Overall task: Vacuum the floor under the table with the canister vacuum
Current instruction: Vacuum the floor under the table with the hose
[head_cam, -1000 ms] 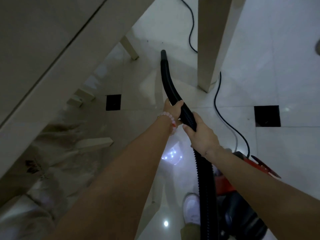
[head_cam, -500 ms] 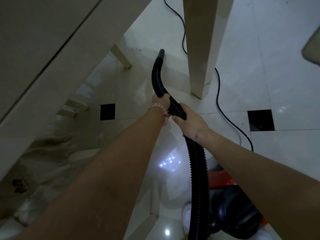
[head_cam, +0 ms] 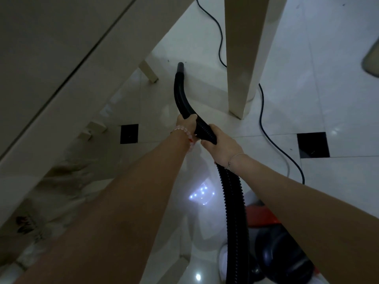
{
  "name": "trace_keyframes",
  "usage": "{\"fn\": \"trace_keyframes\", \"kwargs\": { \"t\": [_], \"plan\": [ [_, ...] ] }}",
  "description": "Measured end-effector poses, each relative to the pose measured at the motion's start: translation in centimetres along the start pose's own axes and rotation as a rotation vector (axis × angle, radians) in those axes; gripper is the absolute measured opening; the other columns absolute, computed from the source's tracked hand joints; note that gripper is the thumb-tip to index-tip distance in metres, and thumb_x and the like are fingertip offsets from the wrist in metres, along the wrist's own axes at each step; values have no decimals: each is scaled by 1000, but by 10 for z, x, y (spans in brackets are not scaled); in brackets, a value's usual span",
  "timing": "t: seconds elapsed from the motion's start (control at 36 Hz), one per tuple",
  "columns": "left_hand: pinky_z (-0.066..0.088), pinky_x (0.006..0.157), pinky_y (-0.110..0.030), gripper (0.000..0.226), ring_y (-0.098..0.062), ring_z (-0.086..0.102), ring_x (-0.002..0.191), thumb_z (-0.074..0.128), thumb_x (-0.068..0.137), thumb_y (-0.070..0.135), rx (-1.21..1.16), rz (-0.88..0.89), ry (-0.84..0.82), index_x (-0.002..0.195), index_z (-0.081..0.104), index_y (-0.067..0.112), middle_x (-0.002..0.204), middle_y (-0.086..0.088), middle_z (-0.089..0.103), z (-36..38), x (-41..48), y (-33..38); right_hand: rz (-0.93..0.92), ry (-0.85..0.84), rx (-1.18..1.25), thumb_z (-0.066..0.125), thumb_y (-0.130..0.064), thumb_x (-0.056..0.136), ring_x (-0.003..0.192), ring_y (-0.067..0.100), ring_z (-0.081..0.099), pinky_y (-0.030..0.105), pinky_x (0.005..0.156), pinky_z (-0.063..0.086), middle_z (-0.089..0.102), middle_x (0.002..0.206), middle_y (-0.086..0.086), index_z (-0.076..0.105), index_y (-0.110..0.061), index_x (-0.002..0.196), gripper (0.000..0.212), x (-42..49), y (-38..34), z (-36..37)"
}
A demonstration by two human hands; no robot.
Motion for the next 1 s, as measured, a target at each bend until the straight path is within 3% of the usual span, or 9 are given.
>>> {"fn": "trace_keyframes", "kwargs": {
  "t": [0.08,0.39,0.5,0.56,0.61,0.69,0.83,0.94,1.0],
  "plan": [
    [49,93,-47,37,-34,53,104,47,96,11,17,6,-60,133,42,7,103,-13,53,4,0,3,-9,28,4,49,-31,94,82,29,59,31,70,43,59,93,4,42,-22,130,38,1,0,-1],
    [48,95,-53,43,-37,53,109,50,96,13,16,-28,-151,138,40,7,122,-18,50,18,-10,-9,34,40,90,48,-30,94,62,19,54,29,59,44,54,73,-1,47,-22,120,27,-16,13,-8],
    [50,92,-52,54,-37,53,116,56,92,14,-41,-93,-155,142,36,16,132,-17,49,18,-25,-29,71,-17,224,49,-29,95,61,17,53,39,68,52,57,79,1,50,-23,121,27,-41,22,-7],
    [52,89,-49,61,-32,56,106,59,87,17,-38,-121,-145,143,36,18,126,-15,52,13,-34,-43,94,-56,274,50,-28,94,62,17,56,39,67,53,60,82,3,50,-27,122,28,-59,26,-4],
    [56,77,-43,69,-25,57,89,62,78,19,-19,-145,-143,142,36,16,109,-11,54,9,-46,-58,113,-78,314,51,-27,94,61,19,58,29,56,52,63,86,11,52,-28,119,25,-81,30,-2],
    [54,63,-32,60,-21,56,79,59,80,14,5,-183,-139,137,39,16,99,-9,53,5,-70,-82,167,-98,404,51,-24,95,58,20,55,22,47,48,58,80,15,54,-23,114,20,-117,36,5],
    [57,66,-39,34,-25,57,72,50,85,-1,-151,-250,-147,116,44,11,86,-12,51,2,-116,-109,210,-108,465,50,-21,95,64,20,53,21,52,49,54,78,15,53,-23,121,26,-167,39,17],
    [55,63,-35,30,-25,58,70,49,86,-1,-131,-234,-149,111,42,14,87,-12,51,2,-148,-122,228,-108,503,48,-17,96,72,21,52,17,53,49,52,89,25,53,-21,120,24,-200,38,20],
    [55,68,-38,29,-24,57,70,49,87,0,-101,-225,-143,111,41,14,85,-11,51,0,-163,-129,251,-102,496,48,-17,96,79,31,60,14,53,47,58,96,26,53,-21,116,21,-214,41,20]
  ]
}}
Point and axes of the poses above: each hand's wrist, its own x-axis towards the middle knuckle, its own z-axis out of the palm, y = z × x, the point moved 5 cm from there along x, towards the middle knuckle
